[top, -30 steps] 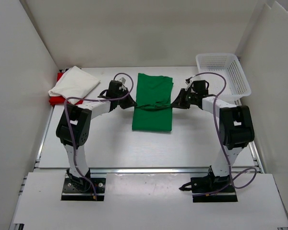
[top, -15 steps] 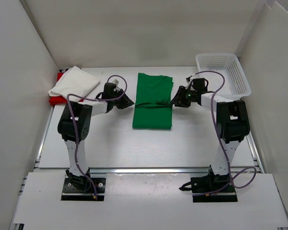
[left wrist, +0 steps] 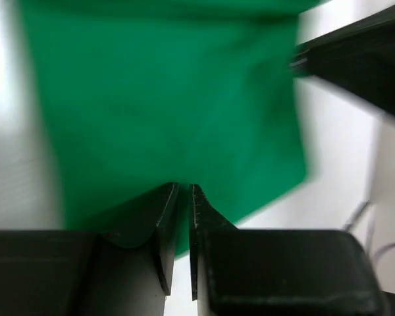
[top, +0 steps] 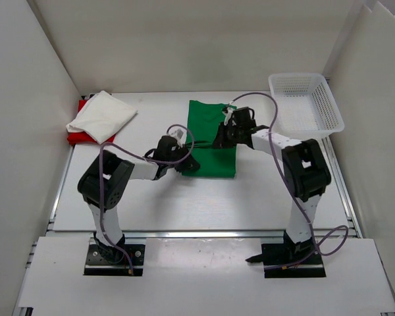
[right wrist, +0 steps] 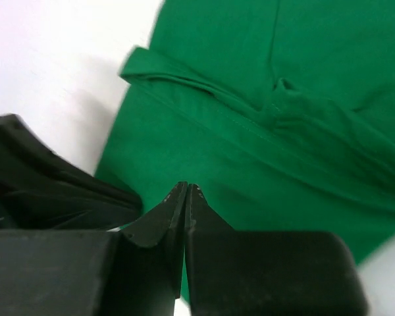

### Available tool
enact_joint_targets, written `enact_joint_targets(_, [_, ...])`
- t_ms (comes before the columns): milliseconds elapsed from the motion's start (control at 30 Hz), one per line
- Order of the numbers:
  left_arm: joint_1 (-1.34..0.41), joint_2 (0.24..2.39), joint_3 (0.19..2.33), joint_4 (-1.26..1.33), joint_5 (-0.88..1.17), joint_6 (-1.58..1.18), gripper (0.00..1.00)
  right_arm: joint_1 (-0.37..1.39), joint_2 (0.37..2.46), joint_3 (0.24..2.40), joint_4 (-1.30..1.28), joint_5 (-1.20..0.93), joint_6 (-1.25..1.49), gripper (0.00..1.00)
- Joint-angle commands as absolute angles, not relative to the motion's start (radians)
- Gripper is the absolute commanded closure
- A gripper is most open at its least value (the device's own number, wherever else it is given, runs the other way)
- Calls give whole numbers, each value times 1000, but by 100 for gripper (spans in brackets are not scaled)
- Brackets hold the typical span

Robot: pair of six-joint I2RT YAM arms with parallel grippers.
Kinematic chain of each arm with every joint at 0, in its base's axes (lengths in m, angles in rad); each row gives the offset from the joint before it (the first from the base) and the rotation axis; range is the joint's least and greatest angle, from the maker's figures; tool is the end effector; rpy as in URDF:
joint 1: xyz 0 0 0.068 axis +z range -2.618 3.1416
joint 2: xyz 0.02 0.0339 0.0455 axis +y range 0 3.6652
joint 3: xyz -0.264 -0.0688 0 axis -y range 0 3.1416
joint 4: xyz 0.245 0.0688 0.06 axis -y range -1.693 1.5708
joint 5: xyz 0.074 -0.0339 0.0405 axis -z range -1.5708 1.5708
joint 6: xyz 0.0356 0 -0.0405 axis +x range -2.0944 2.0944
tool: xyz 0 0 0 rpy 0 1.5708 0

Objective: Fold and stack the t-shirts
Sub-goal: Fold the folded rectangular tshirt in 1/3 of the way

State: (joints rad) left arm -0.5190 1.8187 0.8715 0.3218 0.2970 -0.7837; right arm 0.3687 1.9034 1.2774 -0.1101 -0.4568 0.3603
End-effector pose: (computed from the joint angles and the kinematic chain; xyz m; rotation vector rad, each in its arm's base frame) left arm 0.3110 -0.1897 0.1423 -0.1326 2.3663 -1.0137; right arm 0.3846 0.1654 0.1970 -0.2542 2.3684 0.8891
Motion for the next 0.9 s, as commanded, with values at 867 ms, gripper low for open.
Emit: enact_joint_targets(867, [-457, 1709, 808, 393, 325, -828, 75, 298, 1631, 927, 122, -495, 483, 100])
